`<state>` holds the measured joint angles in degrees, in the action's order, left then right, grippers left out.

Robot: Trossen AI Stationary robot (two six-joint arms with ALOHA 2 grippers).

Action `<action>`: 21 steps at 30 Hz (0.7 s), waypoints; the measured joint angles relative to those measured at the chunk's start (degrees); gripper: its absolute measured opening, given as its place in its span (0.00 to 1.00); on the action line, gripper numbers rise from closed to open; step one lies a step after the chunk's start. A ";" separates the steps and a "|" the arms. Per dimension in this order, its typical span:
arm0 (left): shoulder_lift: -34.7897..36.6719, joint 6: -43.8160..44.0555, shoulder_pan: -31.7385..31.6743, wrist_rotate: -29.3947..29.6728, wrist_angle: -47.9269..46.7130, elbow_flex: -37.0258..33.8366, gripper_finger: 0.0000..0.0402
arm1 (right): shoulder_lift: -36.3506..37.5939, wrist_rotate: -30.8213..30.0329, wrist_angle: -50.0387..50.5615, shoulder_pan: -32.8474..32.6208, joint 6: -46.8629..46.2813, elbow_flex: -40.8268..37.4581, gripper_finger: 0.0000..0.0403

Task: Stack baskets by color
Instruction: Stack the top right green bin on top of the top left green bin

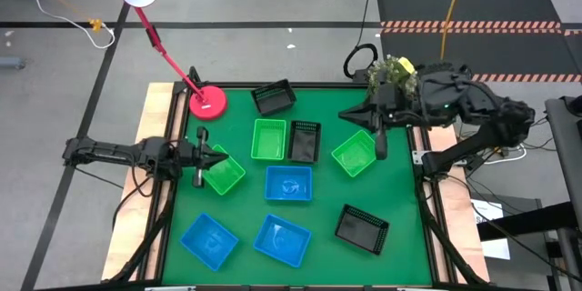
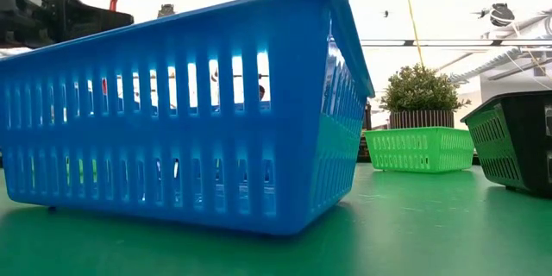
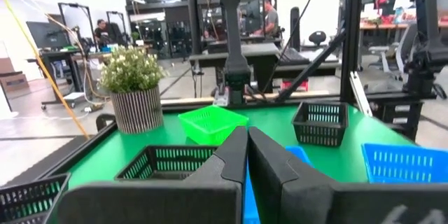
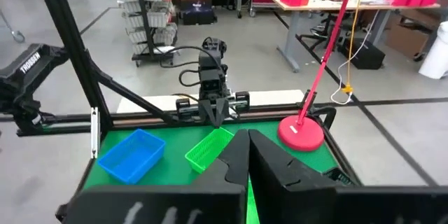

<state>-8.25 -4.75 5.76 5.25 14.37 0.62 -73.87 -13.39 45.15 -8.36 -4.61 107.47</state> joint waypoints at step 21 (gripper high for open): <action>-19.35 8.19 0.11 5.49 -23.60 38.73 0.01 | 0.00 -0.09 -0.28 0.55 0.93 -2.87 0.00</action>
<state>-27.61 3.44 5.87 10.74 -9.23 39.35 -73.87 -13.47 44.87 -7.81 -3.68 104.60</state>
